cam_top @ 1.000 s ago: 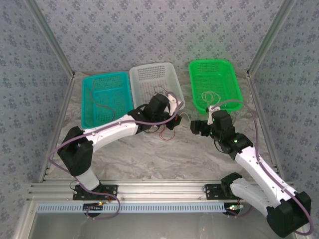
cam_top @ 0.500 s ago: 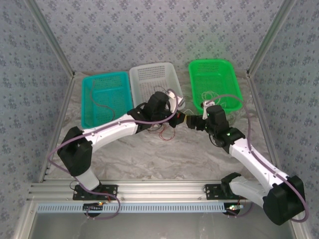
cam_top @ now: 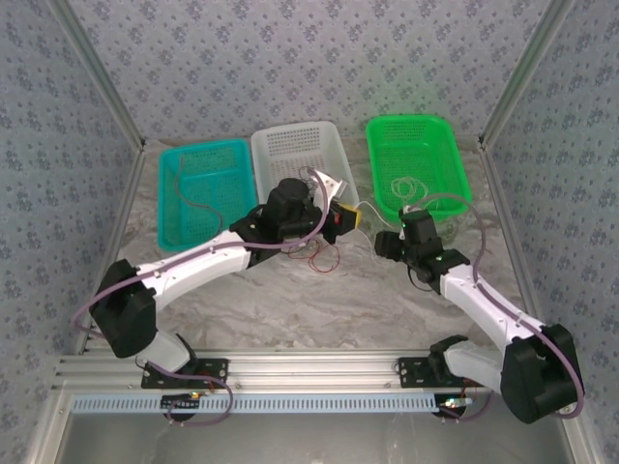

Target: Untangle the cables

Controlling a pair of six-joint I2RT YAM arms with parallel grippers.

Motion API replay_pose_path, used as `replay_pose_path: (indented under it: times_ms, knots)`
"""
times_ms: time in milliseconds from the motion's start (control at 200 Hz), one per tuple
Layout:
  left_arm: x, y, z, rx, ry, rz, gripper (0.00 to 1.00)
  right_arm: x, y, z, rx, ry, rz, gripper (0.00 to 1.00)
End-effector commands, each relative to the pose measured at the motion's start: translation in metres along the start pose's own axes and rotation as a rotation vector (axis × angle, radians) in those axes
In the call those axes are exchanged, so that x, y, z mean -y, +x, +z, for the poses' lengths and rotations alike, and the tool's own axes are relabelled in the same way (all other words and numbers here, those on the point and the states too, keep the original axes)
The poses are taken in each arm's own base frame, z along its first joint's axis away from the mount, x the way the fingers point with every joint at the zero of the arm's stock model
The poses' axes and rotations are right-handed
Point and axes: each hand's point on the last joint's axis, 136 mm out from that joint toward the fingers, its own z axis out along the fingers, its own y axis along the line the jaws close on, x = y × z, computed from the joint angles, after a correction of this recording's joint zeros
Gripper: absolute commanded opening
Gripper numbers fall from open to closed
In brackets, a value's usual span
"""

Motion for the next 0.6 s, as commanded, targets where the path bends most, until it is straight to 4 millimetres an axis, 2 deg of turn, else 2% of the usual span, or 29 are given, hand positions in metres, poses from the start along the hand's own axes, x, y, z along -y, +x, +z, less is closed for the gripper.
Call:
replay_pose_path:
  times_ms: [0, 160, 240, 595]
  knots:
    - [0.013, -0.032, -0.012, 0.115, 0.033, 0.028, 0.0, 0.006, 0.016, -0.005, -0.038, -0.002, 0.057, 0.57]
    - [0.009, -0.039, -0.014, 0.148, 0.012, 0.03, 0.01, 0.012, 0.032, -0.006, -0.071, 0.006, 0.096, 0.55]
    - [0.007, -0.044, -0.017, 0.178, -0.005, 0.03, 0.01, 0.016, 0.041, -0.006, -0.096, 0.019, 0.12, 0.6]
    - [0.007, -0.078, -0.048, 0.325, -0.063, 0.079, 0.02, 0.04, 0.072, -0.002, -0.199, 0.108, 0.209, 0.68]
